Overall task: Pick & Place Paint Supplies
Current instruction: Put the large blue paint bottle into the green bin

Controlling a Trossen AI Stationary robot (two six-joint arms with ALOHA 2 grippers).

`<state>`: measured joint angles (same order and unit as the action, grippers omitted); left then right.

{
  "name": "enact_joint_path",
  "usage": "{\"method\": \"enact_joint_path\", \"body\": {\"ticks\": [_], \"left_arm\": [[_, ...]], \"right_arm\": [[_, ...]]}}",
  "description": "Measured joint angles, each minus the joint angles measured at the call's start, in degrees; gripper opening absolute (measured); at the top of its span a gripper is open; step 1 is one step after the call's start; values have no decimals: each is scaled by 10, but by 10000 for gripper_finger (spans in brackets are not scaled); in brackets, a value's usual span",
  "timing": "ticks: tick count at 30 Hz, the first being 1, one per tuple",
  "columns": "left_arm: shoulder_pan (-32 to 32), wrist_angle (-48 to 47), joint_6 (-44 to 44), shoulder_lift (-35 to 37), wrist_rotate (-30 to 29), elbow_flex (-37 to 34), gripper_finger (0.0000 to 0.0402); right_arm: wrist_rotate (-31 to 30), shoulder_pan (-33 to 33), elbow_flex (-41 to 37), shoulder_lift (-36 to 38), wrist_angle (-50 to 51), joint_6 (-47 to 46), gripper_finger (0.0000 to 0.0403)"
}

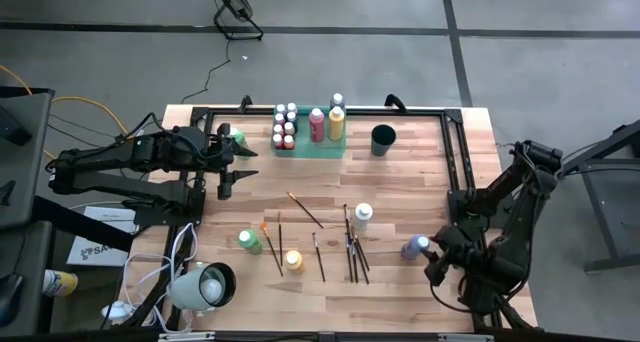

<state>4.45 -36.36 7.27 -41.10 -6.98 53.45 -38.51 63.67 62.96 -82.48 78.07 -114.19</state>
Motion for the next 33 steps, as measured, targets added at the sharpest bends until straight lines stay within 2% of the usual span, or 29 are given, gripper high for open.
{"method": "enact_joint_path", "body": {"ticks": [24,28,33], "left_arm": [[0,0,1,0,-2,0,207],[0,0,1,0,-2,0,207],[0,0,0,0,-2,0,207]], "right_arm": [[-17,-31,0,-36,-21,15,205],[-31,-39,0,-40,-25,15,191],[-30,-45,0,-41,-25,18,154]]}}
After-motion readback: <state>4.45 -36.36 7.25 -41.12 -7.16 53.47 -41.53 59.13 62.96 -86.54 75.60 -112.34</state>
